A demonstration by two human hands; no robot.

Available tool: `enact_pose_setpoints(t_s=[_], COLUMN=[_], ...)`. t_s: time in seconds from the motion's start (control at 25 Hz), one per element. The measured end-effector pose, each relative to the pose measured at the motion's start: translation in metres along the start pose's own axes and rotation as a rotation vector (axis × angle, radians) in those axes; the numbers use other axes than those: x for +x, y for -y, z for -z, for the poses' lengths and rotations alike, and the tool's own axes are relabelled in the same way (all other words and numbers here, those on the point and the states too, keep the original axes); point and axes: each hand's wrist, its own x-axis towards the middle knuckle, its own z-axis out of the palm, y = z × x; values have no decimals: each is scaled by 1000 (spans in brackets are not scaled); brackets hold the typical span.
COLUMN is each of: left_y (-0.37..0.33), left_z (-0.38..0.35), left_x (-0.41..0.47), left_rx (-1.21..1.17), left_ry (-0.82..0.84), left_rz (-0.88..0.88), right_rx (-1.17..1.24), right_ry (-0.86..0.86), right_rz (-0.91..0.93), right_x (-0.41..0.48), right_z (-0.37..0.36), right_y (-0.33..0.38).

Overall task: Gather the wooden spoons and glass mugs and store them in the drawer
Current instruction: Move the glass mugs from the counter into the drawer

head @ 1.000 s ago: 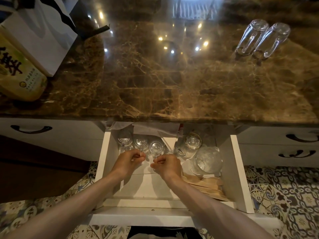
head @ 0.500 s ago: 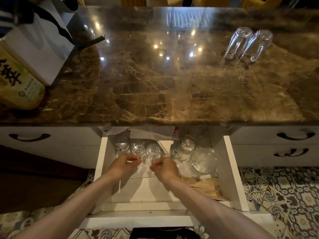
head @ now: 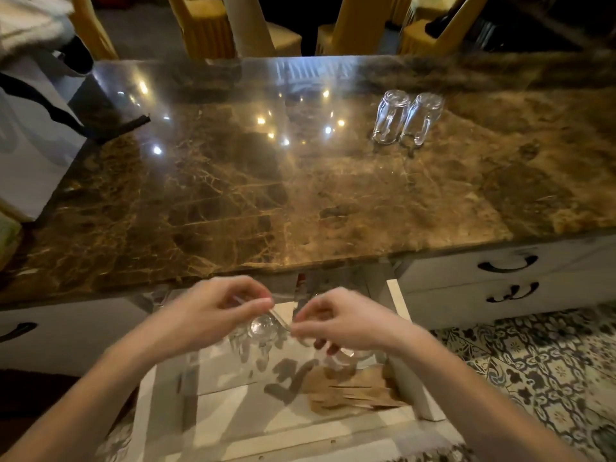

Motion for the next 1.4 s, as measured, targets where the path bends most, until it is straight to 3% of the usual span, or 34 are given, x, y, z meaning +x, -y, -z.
enact_pose_setpoints(t_s=[0.12, 0.2, 0.44, 0.6, 0.84, 1.2, 1.4], left_y=[-42, -65, -121, -136, -139, -140, -149], left_z=[22, 32, 39, 25, 11, 7, 10], left_x=[47, 91, 211, 261, 307, 337, 335], left_rx=[-277, -425, -575, -596, -429, -431, -314], left_ry=[-210, -299, -473, -473, -447, -372, -361], left_rz=[-215, -301, -307, -290, -325, -308, -397], right_rx=[241, 425, 563, 590, 610, 590, 562], right_ry=[-481, -714, -1084, -1188, -1320, -1258, -1250], right_rz=[150, 207, 195, 188, 129, 97, 97], right_x=[-8, -4, 26, 57, 99, 123, 122], right_z=[71, 111, 190, 214, 232, 249, 252], right_y=[8, 9, 1, -9, -28, -36, -33])
